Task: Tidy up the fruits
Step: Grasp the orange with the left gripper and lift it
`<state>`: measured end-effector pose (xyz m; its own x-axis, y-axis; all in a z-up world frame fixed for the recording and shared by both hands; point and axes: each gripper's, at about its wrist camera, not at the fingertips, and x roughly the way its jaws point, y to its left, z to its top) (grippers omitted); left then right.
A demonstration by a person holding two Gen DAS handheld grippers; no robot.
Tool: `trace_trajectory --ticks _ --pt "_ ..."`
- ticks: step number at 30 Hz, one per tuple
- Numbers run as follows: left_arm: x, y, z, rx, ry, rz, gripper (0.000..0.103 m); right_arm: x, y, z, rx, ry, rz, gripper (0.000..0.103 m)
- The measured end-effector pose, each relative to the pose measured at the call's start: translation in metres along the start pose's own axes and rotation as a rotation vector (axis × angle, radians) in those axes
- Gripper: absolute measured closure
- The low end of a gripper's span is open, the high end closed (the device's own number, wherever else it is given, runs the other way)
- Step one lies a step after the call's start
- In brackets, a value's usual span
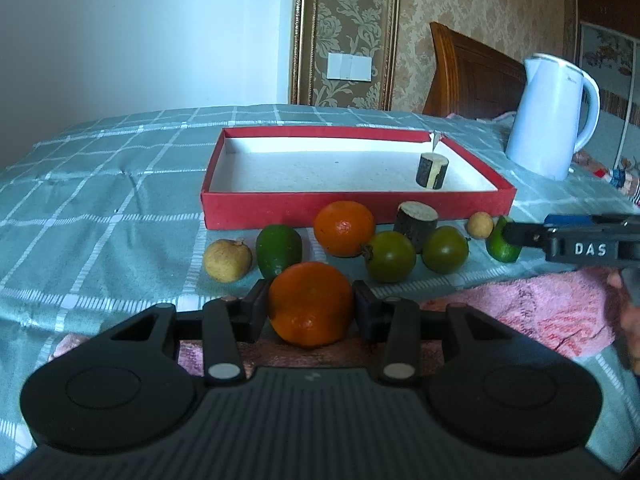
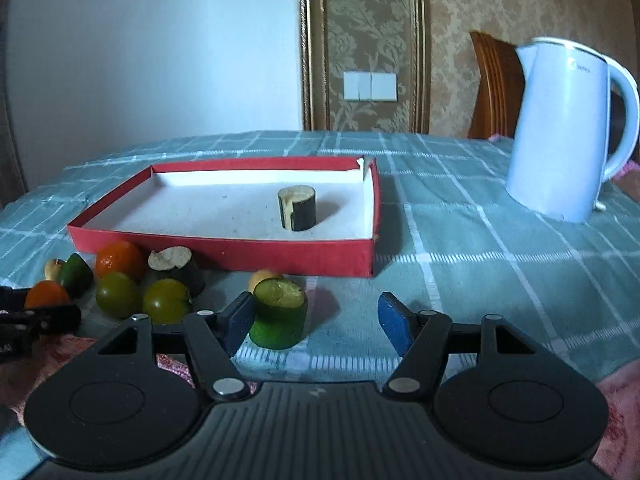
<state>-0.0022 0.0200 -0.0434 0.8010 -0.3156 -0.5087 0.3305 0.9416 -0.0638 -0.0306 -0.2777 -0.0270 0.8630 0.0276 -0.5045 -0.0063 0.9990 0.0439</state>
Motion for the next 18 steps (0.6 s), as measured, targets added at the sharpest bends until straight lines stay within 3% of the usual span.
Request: trace_trajectory --ticks 4,11,18 --pt "-0.005 0.008 0.0 -0.027 -0.009 0.004 0.063 -0.001 -0.008 0.001 0.049 -0.015 0.061 0.032" --pt "-0.015 0.007 0.009 -0.018 -0.028 0.026 0.063 0.009 -0.009 0.0 0.052 0.065 0.118 0.031" --pt "-0.015 0.004 0.032 0.008 -0.05 0.025 0.063 0.014 -0.002 -0.002 0.016 0.106 0.119 0.023"
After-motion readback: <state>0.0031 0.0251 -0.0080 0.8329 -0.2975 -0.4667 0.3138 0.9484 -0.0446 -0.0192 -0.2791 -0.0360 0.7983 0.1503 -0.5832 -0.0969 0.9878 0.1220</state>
